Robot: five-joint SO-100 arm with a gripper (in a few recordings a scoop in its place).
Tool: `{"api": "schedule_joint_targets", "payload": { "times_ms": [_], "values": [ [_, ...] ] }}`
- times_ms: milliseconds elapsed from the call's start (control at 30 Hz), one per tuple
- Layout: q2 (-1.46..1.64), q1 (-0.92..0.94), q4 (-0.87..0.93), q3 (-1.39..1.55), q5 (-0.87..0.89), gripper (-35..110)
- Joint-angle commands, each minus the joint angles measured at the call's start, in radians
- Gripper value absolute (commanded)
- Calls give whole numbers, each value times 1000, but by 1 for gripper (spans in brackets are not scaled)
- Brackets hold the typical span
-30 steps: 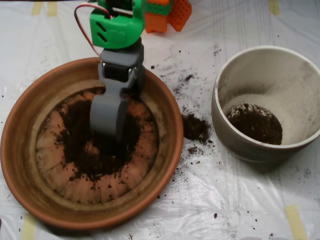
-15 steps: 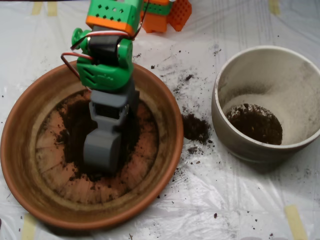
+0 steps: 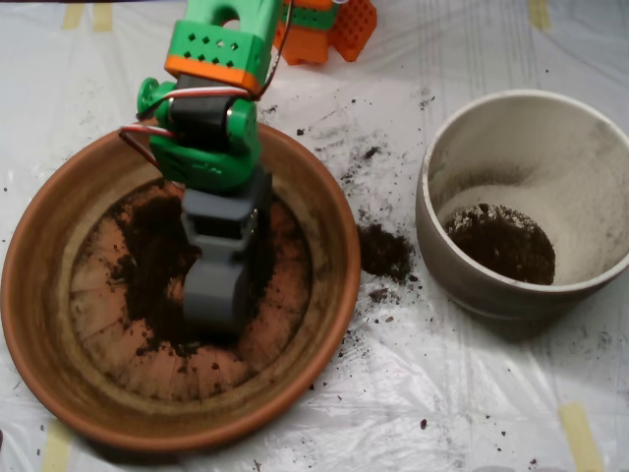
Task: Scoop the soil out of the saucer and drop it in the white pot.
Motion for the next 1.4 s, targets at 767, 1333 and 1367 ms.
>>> {"api": "schedule_joint_targets", "payload": {
  "times_ms": [767,1333,1367],
  "values": [
    [339,41,-589,305,-101,-1],
    [882,-210,-94,81,-46,-1],
    [887,-225,-69,51,-40,-1]
  ]
}}
